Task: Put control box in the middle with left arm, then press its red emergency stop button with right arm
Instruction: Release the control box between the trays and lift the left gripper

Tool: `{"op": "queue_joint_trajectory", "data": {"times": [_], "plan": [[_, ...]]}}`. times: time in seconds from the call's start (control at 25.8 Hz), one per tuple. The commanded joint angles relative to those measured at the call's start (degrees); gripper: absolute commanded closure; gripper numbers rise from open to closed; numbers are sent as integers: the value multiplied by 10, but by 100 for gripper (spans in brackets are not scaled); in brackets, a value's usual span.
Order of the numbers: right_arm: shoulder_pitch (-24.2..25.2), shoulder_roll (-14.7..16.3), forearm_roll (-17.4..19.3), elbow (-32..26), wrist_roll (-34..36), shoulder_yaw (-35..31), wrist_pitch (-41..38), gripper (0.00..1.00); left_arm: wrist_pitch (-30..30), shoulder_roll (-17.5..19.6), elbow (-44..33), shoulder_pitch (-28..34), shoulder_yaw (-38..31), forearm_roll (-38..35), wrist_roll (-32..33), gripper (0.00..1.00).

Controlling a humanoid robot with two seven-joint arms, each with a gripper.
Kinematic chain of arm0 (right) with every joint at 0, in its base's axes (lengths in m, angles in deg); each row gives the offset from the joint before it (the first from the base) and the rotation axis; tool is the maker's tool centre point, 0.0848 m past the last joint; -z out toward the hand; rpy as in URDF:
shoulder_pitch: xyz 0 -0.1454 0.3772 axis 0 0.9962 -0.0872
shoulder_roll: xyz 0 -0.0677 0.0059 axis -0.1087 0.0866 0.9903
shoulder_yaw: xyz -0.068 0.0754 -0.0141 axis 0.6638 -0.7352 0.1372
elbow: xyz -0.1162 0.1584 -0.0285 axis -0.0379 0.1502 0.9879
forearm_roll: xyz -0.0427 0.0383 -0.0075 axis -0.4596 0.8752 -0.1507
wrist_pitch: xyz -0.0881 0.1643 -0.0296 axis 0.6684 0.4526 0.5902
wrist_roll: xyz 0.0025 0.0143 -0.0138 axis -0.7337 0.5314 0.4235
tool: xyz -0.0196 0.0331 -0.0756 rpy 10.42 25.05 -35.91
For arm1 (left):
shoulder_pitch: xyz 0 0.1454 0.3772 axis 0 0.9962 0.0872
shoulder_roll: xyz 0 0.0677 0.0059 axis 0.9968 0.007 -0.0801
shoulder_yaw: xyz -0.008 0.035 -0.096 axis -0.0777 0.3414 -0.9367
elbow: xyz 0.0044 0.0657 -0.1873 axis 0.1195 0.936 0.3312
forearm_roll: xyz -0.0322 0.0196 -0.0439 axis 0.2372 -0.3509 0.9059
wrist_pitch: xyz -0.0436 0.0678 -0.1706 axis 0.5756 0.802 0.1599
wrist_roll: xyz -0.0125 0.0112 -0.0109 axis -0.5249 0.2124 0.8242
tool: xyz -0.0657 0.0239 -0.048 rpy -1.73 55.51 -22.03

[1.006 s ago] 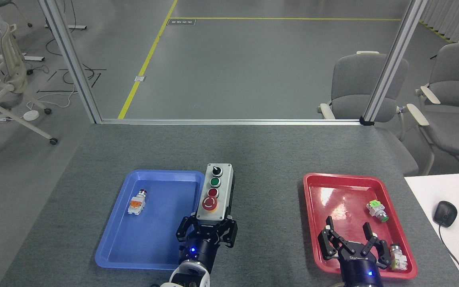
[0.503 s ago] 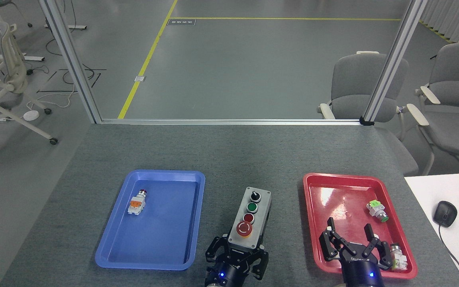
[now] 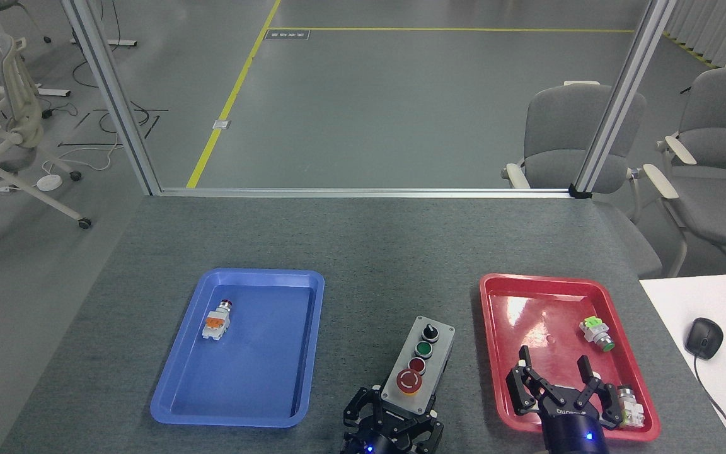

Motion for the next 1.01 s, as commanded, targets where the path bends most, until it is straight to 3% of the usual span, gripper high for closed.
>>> {"op": "queue_joint_trajectory", "data": {"times": [0.0,0.12,0.35,0.43,0.5,0.97], "plan": [[1,0,0,0,-1,-1,0,2,-2,0,5,-1,3,0,1,100],[1,1,0,0,-1,-1,0,2,-1,0,5,-2,3,0,1,91],[1,0,0,0,-1,-1,0,2,0,1,5,-3,3,0,4,57],[1,0,0,0,-1,-1,0,2,0,1,5,-3,3,0,4,53],[1,0,0,0,-1,-1,0,2,0,1,5,-3,3,0,6,42],[0,-3,0,0,-1,-6,0,2,0,1,3,-3,4,0,5,12]]}}
